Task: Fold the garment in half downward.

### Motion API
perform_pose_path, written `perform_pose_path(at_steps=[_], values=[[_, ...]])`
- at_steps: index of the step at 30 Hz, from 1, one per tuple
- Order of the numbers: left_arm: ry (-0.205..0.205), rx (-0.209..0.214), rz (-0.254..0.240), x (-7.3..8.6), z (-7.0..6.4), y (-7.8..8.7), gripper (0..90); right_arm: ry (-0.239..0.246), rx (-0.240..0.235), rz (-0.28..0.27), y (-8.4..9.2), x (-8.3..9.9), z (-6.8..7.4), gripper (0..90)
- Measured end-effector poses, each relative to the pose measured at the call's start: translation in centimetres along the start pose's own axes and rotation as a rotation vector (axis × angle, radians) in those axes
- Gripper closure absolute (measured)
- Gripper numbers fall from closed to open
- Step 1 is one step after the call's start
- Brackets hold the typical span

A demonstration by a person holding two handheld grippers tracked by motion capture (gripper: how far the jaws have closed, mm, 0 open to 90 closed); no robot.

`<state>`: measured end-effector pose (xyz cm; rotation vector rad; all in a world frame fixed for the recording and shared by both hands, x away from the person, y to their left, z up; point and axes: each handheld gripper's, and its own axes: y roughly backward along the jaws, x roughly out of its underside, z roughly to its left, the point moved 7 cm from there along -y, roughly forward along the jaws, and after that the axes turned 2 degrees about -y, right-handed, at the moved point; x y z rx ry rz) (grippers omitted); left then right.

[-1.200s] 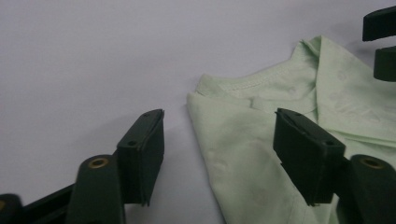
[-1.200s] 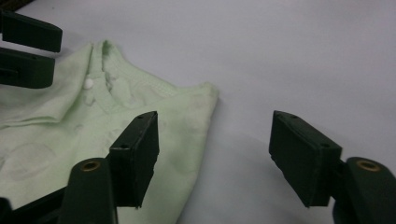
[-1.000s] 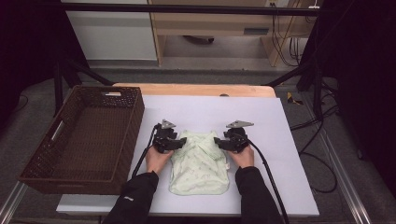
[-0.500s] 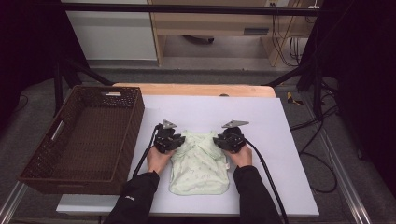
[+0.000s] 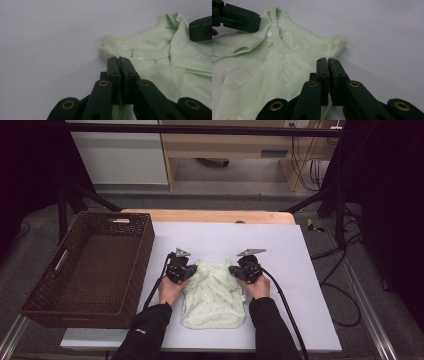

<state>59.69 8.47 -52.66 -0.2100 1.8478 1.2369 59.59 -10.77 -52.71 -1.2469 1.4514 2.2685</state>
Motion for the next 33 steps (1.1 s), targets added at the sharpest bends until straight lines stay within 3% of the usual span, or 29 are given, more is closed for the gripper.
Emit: perform_pose_path(at_steps=[6, 15, 24, 33], values=[[-0.016, -0.003, -0.014, -0.1, -0.1, 0.2, 86.8, -0.018, 0.003, 0.000, 0.2, 0.0, 0.0, 88.8], [-0.038, 0.002, -0.072, -0.9, -0.6, 1.1, 87.2, 0.005, 0.014, -0.037, 1.3, -0.7, 0.1, 89.0], [-0.053, 0.022, -0.159, -2.8, -1.1, 3.5, 87.2, 0.036, 0.022, -0.121, 3.5, -2.0, 0.9, 89.0], [-0.088, 0.038, -0.209, -4.5, -1.9, 5.0, 87.2, 0.043, 0.021, -0.202, 5.1, -3.2, 0.9, 89.0]])
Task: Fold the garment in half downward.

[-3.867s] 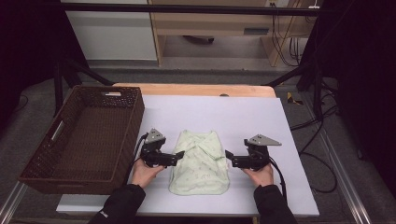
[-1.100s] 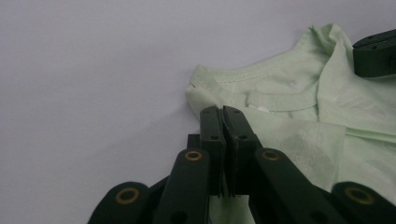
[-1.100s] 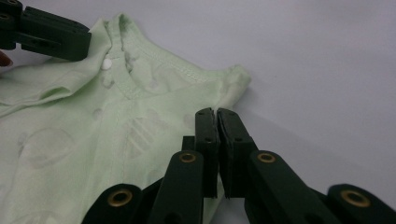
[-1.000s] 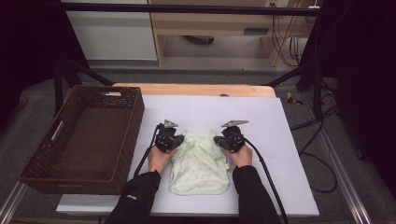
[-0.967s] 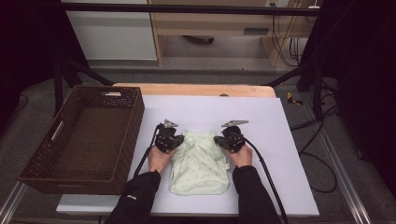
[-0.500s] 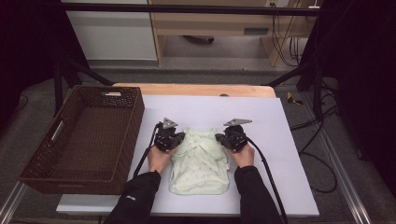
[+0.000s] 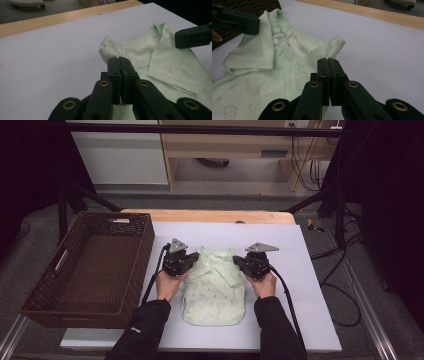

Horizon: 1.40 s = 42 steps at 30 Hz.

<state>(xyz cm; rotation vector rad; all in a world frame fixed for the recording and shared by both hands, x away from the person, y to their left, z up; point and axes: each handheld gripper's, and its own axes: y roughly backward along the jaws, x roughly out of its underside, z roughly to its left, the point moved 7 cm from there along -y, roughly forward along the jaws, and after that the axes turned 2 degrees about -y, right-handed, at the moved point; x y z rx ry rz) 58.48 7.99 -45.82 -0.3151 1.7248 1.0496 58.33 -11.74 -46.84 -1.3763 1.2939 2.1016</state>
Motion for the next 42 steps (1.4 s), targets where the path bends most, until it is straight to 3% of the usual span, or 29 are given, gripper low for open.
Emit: perform_pose_path(at_steps=[10, 20, 35, 42], values=[[-0.061, 0.029, -0.032, -0.4, -1.4, 2.0, 87.2, 0.047, -0.007, -0.036, 1.7, -0.5, 0.9, 89.0], [-0.101, 0.065, -0.063, 0.3, -2.9, 4.0, 87.2, 0.088, -0.024, -0.071, 3.4, -0.4, 2.3, 89.0], [-0.175, 0.092, -0.057, 1.9, -4.7, 5.9, 87.2, 0.131, -0.076, -0.080, 5.0, 1.2, 4.2, 89.0], [-0.181, 0.093, -0.046, 2.9, -5.0, 6.2, 87.2, 0.151, -0.106, -0.072, 5.5, 2.1, 4.9, 89.0]])
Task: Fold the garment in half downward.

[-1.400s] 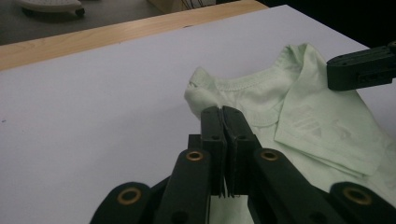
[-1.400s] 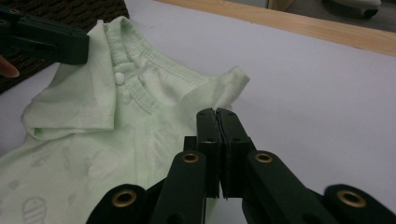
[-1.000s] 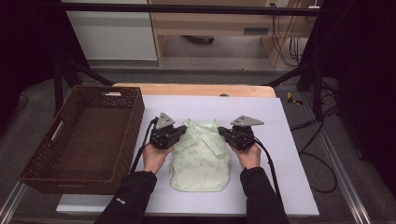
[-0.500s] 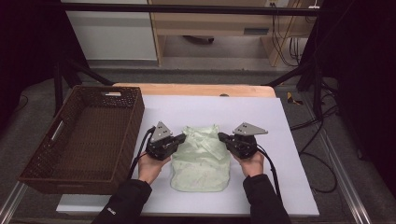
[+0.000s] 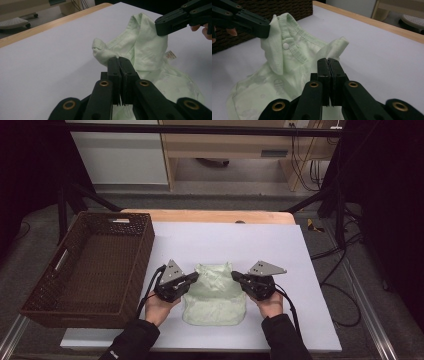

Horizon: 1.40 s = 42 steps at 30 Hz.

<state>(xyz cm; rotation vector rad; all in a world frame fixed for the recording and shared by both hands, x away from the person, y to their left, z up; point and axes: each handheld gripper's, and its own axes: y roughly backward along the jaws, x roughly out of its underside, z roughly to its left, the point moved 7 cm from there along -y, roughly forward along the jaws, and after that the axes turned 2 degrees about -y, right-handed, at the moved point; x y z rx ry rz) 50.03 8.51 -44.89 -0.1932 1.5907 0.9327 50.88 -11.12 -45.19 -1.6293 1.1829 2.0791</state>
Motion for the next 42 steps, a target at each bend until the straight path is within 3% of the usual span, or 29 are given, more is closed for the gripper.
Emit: perform_pose_path(at_steps=[12, 26, 42], values=[[-0.016, 0.017, 0.040, 2.0, -1.4, 0.7, 87.1, 0.059, -0.053, 0.027, 0.7, 1.8, 1.5, 89.0], [-0.036, 0.052, 0.120, 4.5, -3.2, 1.2, 86.9, 0.111, -0.093, 0.093, 1.2, 4.6, 2.7, 88.5], [-0.024, 0.079, 0.236, 7.5, -4.4, 1.4, 84.9, 0.095, -0.131, 0.189, 1.6, 7.0, 3.9, 86.9]])
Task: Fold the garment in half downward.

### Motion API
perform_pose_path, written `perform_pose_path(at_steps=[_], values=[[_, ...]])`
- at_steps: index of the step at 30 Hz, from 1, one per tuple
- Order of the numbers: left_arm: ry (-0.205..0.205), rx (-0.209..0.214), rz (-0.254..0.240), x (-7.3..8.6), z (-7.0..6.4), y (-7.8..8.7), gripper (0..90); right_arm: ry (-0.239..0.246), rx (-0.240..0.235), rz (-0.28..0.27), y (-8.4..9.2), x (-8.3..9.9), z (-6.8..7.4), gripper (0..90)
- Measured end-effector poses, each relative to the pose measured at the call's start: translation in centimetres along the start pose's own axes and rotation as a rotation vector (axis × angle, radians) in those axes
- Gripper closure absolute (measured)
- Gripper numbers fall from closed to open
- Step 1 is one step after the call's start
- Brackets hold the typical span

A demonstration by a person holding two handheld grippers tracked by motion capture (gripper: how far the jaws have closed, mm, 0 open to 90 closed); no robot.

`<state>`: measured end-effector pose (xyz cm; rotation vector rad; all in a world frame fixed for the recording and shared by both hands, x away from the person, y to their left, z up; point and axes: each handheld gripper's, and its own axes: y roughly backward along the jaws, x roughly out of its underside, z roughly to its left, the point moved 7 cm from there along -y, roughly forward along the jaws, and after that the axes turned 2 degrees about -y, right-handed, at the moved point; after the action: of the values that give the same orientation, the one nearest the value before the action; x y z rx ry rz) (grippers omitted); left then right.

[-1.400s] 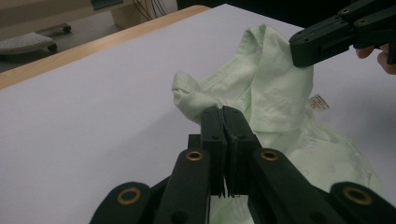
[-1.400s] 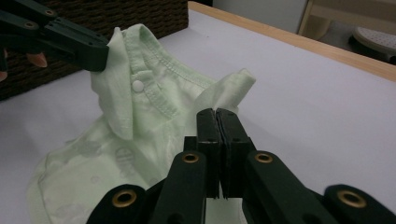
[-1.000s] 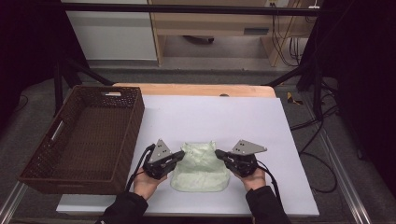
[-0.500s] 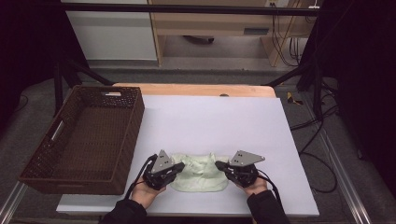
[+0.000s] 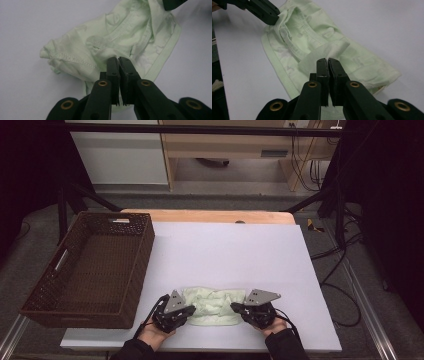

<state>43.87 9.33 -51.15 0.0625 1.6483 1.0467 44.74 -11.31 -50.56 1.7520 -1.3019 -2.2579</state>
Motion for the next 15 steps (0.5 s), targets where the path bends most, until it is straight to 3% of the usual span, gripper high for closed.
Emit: perform_pose_path(at_steps=[8, 11, 15], values=[[0.053, 0.019, 0.012, 0.4, 0.1, -0.3, 75.1, -0.065, -0.017, 0.044, -0.2, 0.8, 0.1, 80.6], [0.086, 0.019, -0.020, -0.1, 0.4, 0.1, 68.1, -0.101, -0.026, 0.020, 0.0, 0.5, 0.0, 72.0], [0.137, 0.013, -0.072, -1.1, 1.2, 0.9, 62.5, -0.140, -0.023, -0.031, 0.7, -0.3, -0.4, 67.9]])
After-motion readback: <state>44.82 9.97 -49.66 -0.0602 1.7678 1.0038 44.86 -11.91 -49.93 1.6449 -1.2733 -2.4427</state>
